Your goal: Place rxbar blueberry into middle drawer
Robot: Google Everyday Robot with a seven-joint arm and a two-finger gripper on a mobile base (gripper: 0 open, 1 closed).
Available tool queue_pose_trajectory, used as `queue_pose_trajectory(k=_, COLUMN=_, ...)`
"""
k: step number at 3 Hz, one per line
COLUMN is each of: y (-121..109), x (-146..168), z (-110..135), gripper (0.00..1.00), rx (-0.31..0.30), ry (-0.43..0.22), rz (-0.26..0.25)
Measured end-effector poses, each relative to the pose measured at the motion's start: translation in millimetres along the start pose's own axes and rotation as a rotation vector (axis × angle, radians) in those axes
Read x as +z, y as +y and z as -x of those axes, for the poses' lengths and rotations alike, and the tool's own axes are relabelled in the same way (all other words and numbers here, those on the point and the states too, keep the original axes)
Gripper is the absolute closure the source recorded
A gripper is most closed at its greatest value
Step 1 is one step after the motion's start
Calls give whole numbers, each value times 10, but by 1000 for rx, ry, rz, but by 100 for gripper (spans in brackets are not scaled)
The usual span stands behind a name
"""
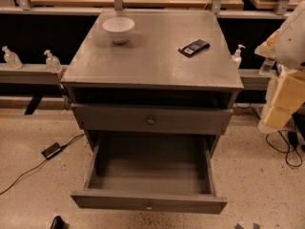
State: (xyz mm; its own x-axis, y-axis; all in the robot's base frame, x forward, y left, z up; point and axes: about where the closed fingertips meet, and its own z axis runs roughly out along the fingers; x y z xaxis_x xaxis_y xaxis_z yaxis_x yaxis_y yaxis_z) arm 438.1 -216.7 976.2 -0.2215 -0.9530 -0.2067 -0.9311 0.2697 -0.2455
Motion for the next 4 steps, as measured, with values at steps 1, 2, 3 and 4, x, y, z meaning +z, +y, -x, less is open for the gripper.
queue_pose_trajectory(k=1, y=0, x=0, z=0, gripper=0, rx=0, ry=0, rz=0)
queue_pose_trajectory(k=2, y=-280, x=2, z=-21, gripper=0, rx=18, ry=-5, rz=-36)
queue_pose_trajectory(k=3, y=-1071, x=19, z=34, gripper=0, rx=60, ry=-68, rz=-151)
queue_pose_trajectory(k=4, y=-1820, x=33, z=139, gripper=0, rx=138, ry=-226, rz=-276)
